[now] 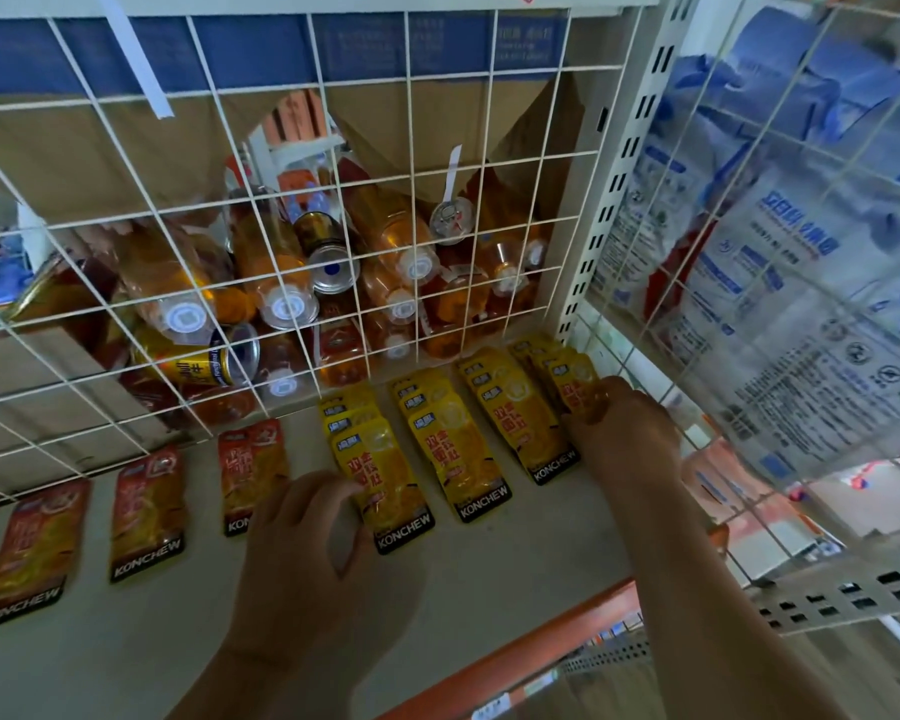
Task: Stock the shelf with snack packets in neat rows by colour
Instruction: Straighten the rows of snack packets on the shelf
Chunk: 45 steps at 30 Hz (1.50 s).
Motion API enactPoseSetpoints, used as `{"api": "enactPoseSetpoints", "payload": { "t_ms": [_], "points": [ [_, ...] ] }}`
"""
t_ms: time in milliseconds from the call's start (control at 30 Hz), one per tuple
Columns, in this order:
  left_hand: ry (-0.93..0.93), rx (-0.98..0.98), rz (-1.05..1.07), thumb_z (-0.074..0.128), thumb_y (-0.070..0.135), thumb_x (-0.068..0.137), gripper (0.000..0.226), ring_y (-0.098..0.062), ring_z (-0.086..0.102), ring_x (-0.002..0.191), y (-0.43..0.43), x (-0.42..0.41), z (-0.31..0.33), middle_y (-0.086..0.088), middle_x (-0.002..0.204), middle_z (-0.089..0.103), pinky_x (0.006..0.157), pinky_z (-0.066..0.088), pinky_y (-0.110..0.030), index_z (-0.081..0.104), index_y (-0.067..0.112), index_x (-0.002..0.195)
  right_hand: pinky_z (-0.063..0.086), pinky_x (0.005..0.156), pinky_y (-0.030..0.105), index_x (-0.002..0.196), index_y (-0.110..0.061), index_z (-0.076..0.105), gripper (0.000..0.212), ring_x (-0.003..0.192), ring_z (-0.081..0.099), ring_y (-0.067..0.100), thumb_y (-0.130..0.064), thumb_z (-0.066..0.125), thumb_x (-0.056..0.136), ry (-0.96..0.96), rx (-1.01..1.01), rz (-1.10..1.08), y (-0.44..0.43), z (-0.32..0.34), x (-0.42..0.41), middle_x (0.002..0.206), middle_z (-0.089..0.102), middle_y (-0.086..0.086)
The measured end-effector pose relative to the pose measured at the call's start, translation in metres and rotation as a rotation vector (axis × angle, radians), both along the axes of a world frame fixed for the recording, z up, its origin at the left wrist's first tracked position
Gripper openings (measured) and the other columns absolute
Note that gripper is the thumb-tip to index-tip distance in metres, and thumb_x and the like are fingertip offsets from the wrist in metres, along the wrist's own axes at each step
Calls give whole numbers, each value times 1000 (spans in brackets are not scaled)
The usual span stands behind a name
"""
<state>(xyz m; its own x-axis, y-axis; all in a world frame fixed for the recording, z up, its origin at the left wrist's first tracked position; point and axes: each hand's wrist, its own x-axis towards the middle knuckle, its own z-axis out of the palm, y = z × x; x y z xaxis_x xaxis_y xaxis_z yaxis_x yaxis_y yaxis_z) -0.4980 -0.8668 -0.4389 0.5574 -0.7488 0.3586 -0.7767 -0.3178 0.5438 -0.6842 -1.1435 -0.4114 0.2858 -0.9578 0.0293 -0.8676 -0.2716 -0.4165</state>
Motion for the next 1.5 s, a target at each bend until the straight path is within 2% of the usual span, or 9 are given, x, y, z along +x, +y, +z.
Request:
{"api": "enactPoseSetpoints", "payload": {
  "t_ms": [233,400,567,800,967,1200,1367,1500],
  "points": [
    [-8,-11,-10,58,37,81,32,-20,54,102,-1,0,0,6,109,61,87,48,-49,71,19,105,42,68,34,115,-28,55,42,94,62,28,-53,65,82,-16,39,-18,-4,6,7,88,58,-2],
    [-20,-1,-14,57,37,81,34,-22,55,101,-1,1,-1,5,109,62,86,49,-49,70,18,106,47,71,35,127,-29,51,54,101,63,31,-53,66,81,-8,56,-27,-8,5,12,103,67,3],
    [-29,-6,-22,57,37,82,35,-24,57,100,0,1,-1,4,108,63,87,51,-51,70,17,107,44,70,34,131,-29,50,59,101,63,31,-55,67,81,18,38,-30,-12,1,15,103,68,5],
    [-29,5,-18,56,38,82,36,-25,57,102,0,0,-1,3,110,63,89,51,-53,69,17,108,42,68,33,127,-30,50,55,99,63,30,-53,69,81,30,46,-30,-15,0,19,100,67,3],
    [-24,16,-14,55,39,83,36,-23,56,103,-1,1,-2,4,111,62,90,50,-52,69,17,108,43,67,33,122,-29,52,48,96,63,30,-49,69,82,40,48,-29,-16,1,21,87,56,-1],
    [6,29,-6,57,39,81,35,-21,56,103,-1,1,-1,7,110,62,90,50,-53,70,19,106,38,63,33,116,-29,52,40,83,54,25,-44,67,81,46,40,-40,-20,2,24,90,60,-1],
    [-2,32,-9,57,38,80,34,-22,57,100,-1,2,-2,6,109,62,90,50,-54,70,19,105,44,65,35,109,-29,51,35,86,60,27,-41,66,80,33,40,-19,-21,0,24,91,63,1],
    [-12,31,-4,57,38,81,34,-22,56,100,-1,2,-3,6,110,61,92,49,-54,69,19,106,51,69,37,112,-29,52,38,88,62,28,-42,68,79,5,42,-11,-21,1,25,93,64,2]
  ]
}}
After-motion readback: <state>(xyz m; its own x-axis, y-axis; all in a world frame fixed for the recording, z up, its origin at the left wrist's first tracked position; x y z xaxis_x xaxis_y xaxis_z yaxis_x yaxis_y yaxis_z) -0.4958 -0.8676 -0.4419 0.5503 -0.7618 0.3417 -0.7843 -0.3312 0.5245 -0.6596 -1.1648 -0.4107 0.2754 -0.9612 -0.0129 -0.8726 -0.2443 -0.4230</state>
